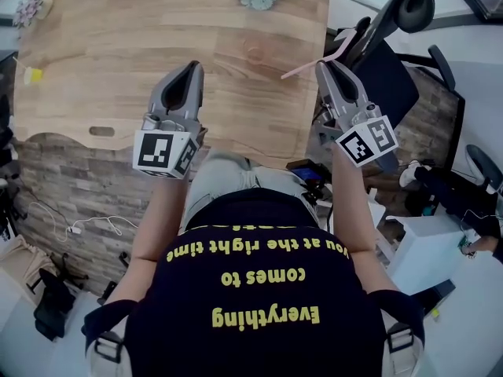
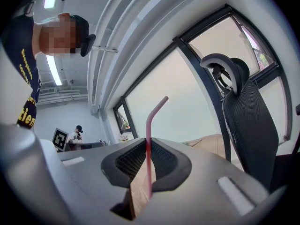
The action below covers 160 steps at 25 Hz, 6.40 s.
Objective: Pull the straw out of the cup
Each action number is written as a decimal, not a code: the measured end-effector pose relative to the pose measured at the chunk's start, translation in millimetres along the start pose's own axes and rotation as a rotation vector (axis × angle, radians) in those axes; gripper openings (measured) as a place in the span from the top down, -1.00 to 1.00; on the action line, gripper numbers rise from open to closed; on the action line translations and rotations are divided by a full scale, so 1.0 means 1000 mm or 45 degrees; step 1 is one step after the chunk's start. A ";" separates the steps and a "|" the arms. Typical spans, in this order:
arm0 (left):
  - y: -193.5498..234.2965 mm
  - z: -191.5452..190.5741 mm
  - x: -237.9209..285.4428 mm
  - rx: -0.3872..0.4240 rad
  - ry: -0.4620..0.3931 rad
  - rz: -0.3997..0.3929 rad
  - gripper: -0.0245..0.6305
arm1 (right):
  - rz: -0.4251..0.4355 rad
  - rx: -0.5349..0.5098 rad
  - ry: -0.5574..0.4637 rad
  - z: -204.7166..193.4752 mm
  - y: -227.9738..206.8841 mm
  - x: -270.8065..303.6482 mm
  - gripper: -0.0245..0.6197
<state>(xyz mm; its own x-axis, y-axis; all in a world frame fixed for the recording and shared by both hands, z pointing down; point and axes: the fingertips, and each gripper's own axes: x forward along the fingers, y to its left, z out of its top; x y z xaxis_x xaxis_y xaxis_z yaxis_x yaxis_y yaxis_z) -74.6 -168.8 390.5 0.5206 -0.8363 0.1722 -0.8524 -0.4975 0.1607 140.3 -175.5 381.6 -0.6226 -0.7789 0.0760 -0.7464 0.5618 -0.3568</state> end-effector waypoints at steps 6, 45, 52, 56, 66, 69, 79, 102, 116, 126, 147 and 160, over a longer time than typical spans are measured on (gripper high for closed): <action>-0.001 -0.005 0.004 0.002 0.019 -0.008 0.93 | -0.004 0.012 0.007 -0.005 -0.004 0.002 0.80; 0.005 -0.032 0.014 -0.026 0.102 0.011 0.93 | -0.033 0.354 0.558 -0.160 -0.047 0.018 0.80; 0.006 -0.034 0.013 -0.025 0.109 0.017 0.93 | -0.086 0.512 0.592 -0.181 -0.064 0.021 0.80; 0.008 -0.035 0.014 -0.024 0.113 0.023 0.93 | -0.113 0.615 0.596 -0.195 -0.072 0.024 0.80; 0.009 -0.039 0.014 -0.023 0.124 0.020 0.93 | -0.161 0.740 0.633 -0.220 -0.067 0.030 0.80; 0.009 -0.040 0.014 -0.024 0.125 0.024 0.93 | -0.182 0.770 0.659 -0.227 -0.069 0.031 0.79; 0.010 -0.040 0.011 -0.023 0.126 0.037 0.93 | -0.225 0.814 0.700 -0.238 -0.071 0.031 0.77; 0.007 -0.030 -0.002 -0.019 0.089 0.049 0.93 | -0.169 0.753 0.631 -0.211 -0.062 0.034 0.89; -0.007 -0.012 -0.024 0.024 0.041 0.043 0.93 | -0.051 0.596 0.320 -0.138 -0.043 0.041 0.90; -0.013 0.002 -0.038 0.052 -0.009 0.036 0.93 | 0.039 0.375 0.065 -0.063 -0.014 0.034 0.90; -0.022 0.029 -0.060 0.156 -0.090 0.055 0.93 | 0.052 0.155 -0.192 0.029 0.029 -0.005 0.90; -0.017 0.031 -0.070 0.116 -0.107 0.042 0.93 | -0.023 -0.019 -0.273 0.056 0.048 -0.033 0.90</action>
<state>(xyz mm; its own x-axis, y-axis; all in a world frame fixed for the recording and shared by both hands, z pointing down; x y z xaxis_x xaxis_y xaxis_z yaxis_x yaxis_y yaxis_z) -98.2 -108.8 345.5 0.4896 -0.8669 0.0936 -0.8719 -0.4851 0.0671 138.3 -138.8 310.3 -0.5458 -0.8295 -0.1183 -0.7615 0.5500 -0.3431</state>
